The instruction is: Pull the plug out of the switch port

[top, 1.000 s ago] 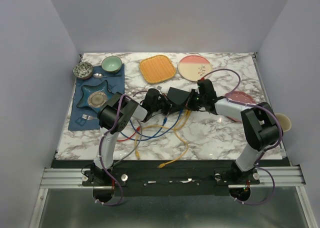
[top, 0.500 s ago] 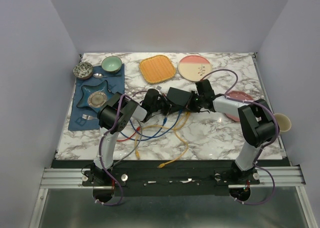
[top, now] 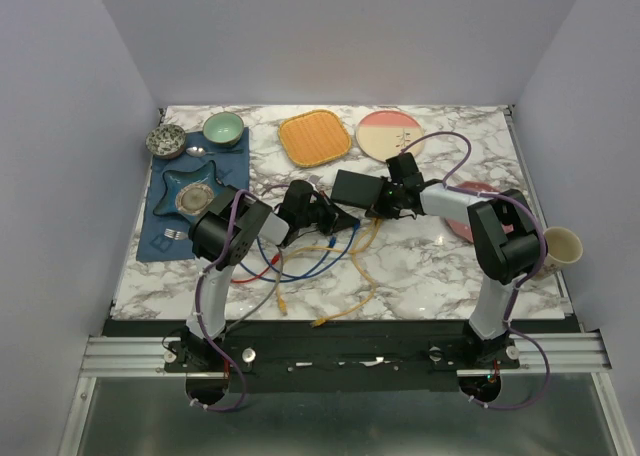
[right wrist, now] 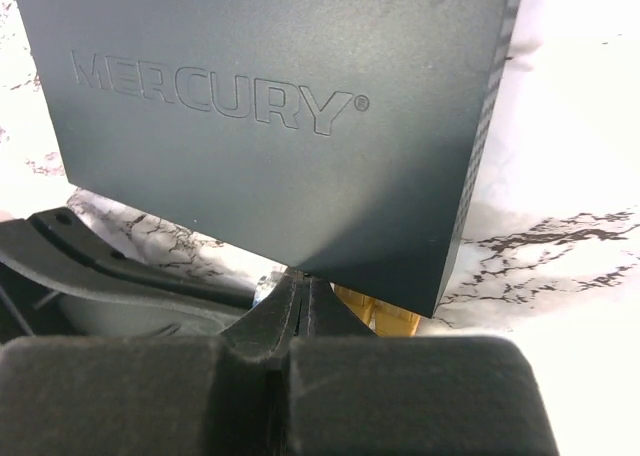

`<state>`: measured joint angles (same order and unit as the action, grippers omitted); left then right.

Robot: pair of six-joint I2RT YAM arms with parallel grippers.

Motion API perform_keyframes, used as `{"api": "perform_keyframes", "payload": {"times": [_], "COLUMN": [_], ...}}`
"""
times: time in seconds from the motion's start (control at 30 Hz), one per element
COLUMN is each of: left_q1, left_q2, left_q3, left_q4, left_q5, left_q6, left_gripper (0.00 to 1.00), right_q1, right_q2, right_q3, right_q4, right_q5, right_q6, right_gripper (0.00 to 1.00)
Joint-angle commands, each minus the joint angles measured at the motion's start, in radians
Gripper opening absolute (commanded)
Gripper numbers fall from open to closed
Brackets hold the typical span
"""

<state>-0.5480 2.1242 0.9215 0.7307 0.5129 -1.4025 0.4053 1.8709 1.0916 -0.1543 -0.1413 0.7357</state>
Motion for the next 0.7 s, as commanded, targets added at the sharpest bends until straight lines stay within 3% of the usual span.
{"api": "perform_keyframes", "payload": {"times": [0.0, 0.27, 0.4, 0.53, 0.57, 0.67], "left_q1": [0.003, 0.072, 0.118, 0.131, 0.131, 0.131], "left_q2": [-0.003, -0.233, -0.374, -0.405, -0.409, -0.418], "left_q3": [-0.059, -0.159, -0.245, -0.225, -0.199, -0.136], "left_q4": [-0.197, -0.44, -0.484, -0.551, -0.579, -0.617], "left_q5": [-0.001, -0.066, -0.137, -0.175, -0.178, -0.182], "left_q6": [0.072, 0.232, 0.253, 0.298, 0.307, 0.344], "left_gripper": [0.0, 0.0, 0.0, 0.0, 0.03, 0.33], "right_q1": [-0.022, -0.028, -0.026, -0.026, -0.026, -0.026], "right_q2": [-0.001, -0.078, -0.153, -0.199, -0.21, -0.262], "right_q3": [0.025, -0.027, -0.055, -0.065, -0.07, -0.094], "right_q4": [-0.008, 0.041, 0.07, 0.068, 0.071, 0.079], "right_q5": [0.083, 0.074, 0.063, 0.069, 0.071, 0.078], "right_q6": [-0.019, -0.015, -0.013, -0.021, -0.022, -0.028], "right_gripper": [0.01, 0.01, 0.01, 0.01, 0.01, 0.12]}}
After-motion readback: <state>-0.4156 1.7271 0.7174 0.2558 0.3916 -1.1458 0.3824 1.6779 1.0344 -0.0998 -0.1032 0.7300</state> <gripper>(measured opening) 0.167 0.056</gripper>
